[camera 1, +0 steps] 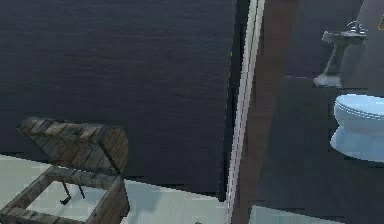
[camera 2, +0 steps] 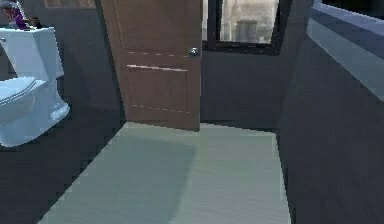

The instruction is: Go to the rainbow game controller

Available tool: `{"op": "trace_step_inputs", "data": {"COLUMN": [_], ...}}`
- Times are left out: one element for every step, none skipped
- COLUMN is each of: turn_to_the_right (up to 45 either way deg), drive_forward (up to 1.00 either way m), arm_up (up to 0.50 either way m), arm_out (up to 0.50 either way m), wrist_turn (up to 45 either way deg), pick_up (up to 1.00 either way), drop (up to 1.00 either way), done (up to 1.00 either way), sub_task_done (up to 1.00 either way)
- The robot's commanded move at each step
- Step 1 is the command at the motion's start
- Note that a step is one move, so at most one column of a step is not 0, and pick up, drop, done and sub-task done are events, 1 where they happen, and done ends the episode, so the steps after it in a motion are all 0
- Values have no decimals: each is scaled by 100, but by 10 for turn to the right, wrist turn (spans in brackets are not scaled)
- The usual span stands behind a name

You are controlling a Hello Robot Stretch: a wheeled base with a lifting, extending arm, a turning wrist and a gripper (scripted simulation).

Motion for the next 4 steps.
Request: {"op": "trace_step_inputs", "data": {"turn_to_the_right": [-450,60,-450,-450], "drive_forward": [0,0,0,0], "arm_up": [0,0,0,0], "arm_out": [0,0,0,0], "wrist_turn": [0,0,0,0], "pick_up": [0,0,0,0], "drop": [0,0,0,0], "done": [0,0,0,0], "sub_task_done": [0,0,0,0]}}
